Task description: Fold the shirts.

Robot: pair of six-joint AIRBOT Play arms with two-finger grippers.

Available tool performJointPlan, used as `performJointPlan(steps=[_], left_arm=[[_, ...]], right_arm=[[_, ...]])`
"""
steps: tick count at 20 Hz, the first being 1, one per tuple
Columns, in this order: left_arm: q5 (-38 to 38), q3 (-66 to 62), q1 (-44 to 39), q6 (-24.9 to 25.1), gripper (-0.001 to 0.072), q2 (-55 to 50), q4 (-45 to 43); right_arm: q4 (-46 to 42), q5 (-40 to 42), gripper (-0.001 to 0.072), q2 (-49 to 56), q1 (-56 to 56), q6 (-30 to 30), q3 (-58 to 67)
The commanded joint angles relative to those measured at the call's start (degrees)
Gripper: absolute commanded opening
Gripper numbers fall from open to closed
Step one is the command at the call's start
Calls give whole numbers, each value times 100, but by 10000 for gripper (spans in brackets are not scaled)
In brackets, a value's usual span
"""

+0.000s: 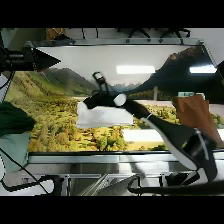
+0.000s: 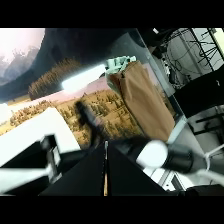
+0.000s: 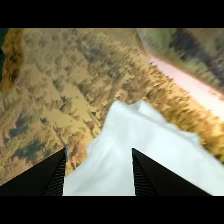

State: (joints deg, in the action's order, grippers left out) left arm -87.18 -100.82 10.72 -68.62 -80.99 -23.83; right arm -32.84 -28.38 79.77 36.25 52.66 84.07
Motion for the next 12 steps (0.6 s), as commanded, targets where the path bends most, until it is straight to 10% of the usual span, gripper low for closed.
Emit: performJointPlan(steps=[1,4,12], left_arm=[[-31,48,13,-2,16,26,7],[-28,50,13,-122,15,26,7],[-31,50,7,-238,16,26,-4]], right_arm=[[-535,-1930,465,-706,-1488,946,-2],[-1475,-3556,656,-769,-2811,1891,-9],[-1663,-4553,656,348,-3307,2059,-170]])
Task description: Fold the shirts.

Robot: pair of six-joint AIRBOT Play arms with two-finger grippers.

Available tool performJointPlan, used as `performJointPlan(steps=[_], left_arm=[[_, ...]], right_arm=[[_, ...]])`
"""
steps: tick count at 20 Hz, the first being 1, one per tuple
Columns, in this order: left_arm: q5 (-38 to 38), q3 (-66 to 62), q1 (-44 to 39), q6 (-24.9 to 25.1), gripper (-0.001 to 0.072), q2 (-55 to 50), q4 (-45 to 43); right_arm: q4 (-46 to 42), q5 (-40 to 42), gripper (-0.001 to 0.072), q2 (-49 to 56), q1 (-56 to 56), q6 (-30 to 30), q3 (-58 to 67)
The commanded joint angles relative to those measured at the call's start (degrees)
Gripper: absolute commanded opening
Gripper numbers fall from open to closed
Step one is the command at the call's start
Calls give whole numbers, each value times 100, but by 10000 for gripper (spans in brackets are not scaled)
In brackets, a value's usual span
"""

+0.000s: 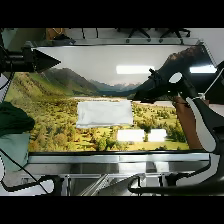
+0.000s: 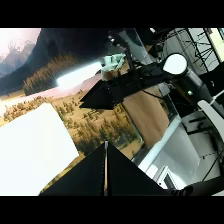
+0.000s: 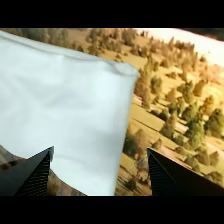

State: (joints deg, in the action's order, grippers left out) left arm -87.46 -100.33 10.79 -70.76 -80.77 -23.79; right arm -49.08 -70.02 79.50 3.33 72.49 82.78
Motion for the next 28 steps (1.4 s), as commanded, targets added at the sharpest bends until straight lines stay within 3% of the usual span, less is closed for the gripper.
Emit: performJointPlan(steps=[1,6,9,11,12,16,18,24,28], left_arm=[[-9,2,0,-24,16,4,-9],[-9,2,0,-24,15,4,-13],[-11,2,2,-22,16,4,-15],[-48,2,2,-20,15,4,-20],[-72,2,2,-20,16,2,-20],[-116,2,2,-20,16,2,-20],[-114,2,2,-20,16,2,-20],[-262,2,0,-20,16,0,-20],[-422,2,0,26,16,0,-22]], right_arm=[[90,-372,655,518,87,-13,-42],[437,-17,640,1043,621,-179,-42],[693,57,530,1237,817,-306,-39],[1303,11,82,1185,809,-787,-31],[1523,9,21,1102,796,-935,-4],[1703,13,21,468,420,-986,560],[1703,9,21,142,-66,-739,1008],[1700,-573,21,-605,-2269,136,1908],[1698,-879,21,-1078,-3888,308,1915]])
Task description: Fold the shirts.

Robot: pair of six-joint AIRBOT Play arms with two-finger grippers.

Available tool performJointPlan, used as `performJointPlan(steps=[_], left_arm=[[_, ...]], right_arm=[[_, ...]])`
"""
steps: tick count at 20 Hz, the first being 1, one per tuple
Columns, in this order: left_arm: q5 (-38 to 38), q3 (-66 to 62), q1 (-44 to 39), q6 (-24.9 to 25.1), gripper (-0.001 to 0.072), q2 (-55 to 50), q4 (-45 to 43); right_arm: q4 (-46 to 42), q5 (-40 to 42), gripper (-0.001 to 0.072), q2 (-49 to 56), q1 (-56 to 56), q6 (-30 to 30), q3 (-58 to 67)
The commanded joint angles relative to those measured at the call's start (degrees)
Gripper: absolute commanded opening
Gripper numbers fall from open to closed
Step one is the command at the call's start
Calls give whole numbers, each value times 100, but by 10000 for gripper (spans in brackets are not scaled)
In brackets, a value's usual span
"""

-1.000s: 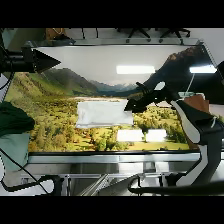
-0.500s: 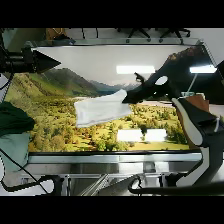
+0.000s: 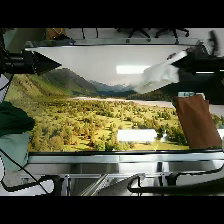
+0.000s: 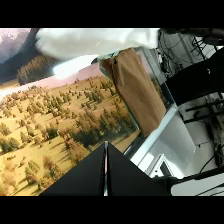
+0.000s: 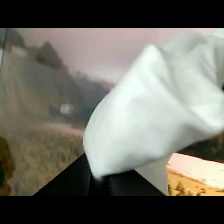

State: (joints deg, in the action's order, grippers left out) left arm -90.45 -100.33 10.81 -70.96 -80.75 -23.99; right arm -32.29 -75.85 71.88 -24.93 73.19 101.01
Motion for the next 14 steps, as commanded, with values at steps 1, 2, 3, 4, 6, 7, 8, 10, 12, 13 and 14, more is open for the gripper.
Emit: performJointPlan(steps=[1,2,3,4,6,7,8,10,12,13,14], left_arm=[[-138,2,-2,72,16,-2,-2],[-140,2,-2,105,16,-2,-2],[-140,2,-2,109,16,-2,0],[-138,2,-20,109,16,-2,-2],[-138,2,-107,162,16,-2,-2],[-138,2,-177,166,16,-2,-2],[-138,2,-258,199,16,-2,0],[-131,2,-479,260,16,-4,-9],[-125,2,-684,260,16,-4,-46],[-111,2,-772,260,16,-4,-46],[-94,2,-859,260,16,-4,-44]], right_arm=[[11,-450,21,-407,-1451,348,92],[-13,-629,21,-479,-1762,437,92],[-74,-892,21,-531,-2065,560,90],[-216,-1196,21,-562,-2308,732,90],[-697,-1867,21,-566,-2588,1023,81],[-1060,-2177,21,-560,-2629,1178,72],[-1456,-2487,21,-546,-2651,1281,70],[-2205,-2844,21,-546,-2651,1759,48],[-2806,-2962,21,-603,-2651,1926,15],[-3038,-2966,22,-684,-2651,1926,-55],[-3198,-2966,21,-769,-2651,1923,-184]])
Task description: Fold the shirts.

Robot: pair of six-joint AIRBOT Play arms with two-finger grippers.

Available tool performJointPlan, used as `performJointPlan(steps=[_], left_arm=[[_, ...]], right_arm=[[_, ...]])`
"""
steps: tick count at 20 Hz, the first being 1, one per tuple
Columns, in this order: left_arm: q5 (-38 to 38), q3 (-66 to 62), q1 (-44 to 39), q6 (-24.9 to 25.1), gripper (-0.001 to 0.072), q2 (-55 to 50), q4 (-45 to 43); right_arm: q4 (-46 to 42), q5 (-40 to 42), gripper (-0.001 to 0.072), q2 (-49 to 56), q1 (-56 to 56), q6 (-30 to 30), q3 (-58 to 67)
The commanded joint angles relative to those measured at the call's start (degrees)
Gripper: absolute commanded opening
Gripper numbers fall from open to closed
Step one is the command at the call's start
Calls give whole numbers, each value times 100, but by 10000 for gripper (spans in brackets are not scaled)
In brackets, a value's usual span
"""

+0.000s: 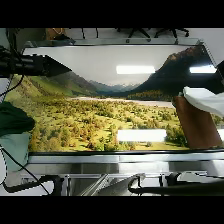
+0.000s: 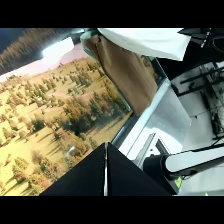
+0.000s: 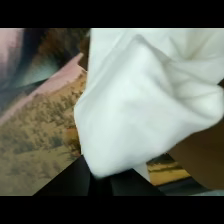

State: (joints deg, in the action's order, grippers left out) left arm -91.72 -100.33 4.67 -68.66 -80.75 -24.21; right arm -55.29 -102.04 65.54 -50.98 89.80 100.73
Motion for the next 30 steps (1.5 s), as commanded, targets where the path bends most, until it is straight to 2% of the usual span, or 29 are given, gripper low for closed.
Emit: performJointPlan(steps=[1,4,5,6,8,9,10,14,15,16,19,22,26,30], left_arm=[[37,2,-323,44,16,-4,-24],[35,2,-507,188,16,-4,-24],[35,2,-555,238,16,-4,-24],[35,2,-577,275,16,-4,-22],[31,2,-605,280,16,-4,-22],[31,2,-605,278,16,-4,-22],[35,2,-603,280,16,-4,-24],[44,0,-605,271,16,-98,-13],[44,0,-605,271,16,-140,-17],[48,2,-603,271,16,-179,-20],[48,9,-605,267,15,-238,-31],[92,232,-675,157,15,-140,-33],[546,1694,-741,247,15,472,-365],[634,2763,-758,365,15,885,-629]], right_arm=[[-1023,-348,22,-225,-46,260,-350],[-1703,-345,28,-544,-46,186,-1303],[-2004,-345,68,-605,-46,98,-1624],[-2341,-339,189,-625,-46,13,-1895],[-2806,-337,201,-595,-46,22,-2039],[-2900,-337,385,-595,-46,26,-2026],[-2916,-328,508,-586,-46,28,-1978],[-2455,166,500,-553,138,262,-1572],[-2133,437,447,-562,273,260,-1532],[-1722,708,254,-573,448,227,-1532],[-723,1231,23,-581,1200,-31,-1537],[-675,1589,22,-822,2511,-271,-1788],[-728,2581,22,-1495,4221,-308,-2771],[-726,2935,23,-1652,5348,-304,-3287]])
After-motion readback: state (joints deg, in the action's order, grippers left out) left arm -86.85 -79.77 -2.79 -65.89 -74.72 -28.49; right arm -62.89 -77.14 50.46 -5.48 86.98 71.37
